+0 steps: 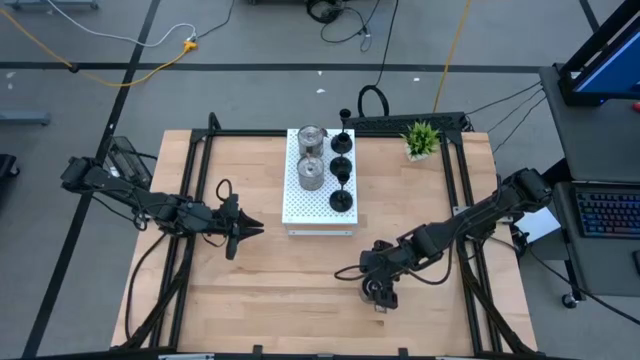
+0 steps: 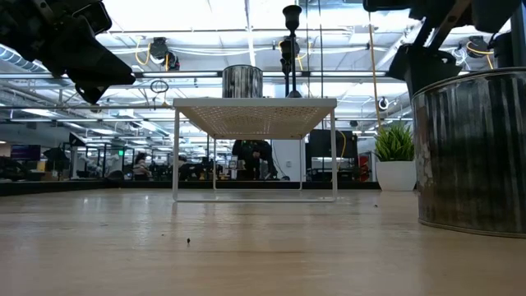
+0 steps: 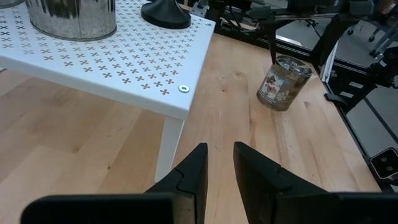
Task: Pick & Place candle stick holders
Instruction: Put the silver scented candle on the shelf aligned with the other silver scented candle
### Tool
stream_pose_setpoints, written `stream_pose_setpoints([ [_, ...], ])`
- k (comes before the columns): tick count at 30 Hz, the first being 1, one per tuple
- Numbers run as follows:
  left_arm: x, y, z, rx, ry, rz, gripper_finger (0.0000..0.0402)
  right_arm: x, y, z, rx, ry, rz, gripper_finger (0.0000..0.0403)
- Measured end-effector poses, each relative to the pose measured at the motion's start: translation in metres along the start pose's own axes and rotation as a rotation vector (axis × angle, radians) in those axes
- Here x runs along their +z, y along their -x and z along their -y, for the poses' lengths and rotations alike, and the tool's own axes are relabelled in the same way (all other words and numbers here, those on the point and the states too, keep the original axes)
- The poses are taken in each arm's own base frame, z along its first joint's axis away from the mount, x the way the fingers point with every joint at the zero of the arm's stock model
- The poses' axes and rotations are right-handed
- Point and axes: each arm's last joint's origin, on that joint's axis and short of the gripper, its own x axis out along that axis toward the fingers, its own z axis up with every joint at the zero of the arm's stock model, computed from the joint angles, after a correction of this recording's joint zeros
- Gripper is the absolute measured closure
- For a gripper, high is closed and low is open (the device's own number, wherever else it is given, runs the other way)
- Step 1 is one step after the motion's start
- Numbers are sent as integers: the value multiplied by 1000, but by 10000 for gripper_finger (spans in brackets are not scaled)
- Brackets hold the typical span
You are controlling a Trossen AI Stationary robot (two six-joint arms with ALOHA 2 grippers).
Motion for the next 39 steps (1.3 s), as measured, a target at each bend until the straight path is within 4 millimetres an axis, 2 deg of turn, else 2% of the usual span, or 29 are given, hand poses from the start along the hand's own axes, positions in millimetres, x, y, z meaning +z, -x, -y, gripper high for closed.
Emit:
stream_pose_setpoints([
  [19, 0, 0, 0, 0, 0, 0, 321, 7, 6, 10, 46, 49, -23, 3],
  [39, 0, 0, 0, 0, -1, -1, 321, 14, 7, 20, 57, 18, -16, 3],
])
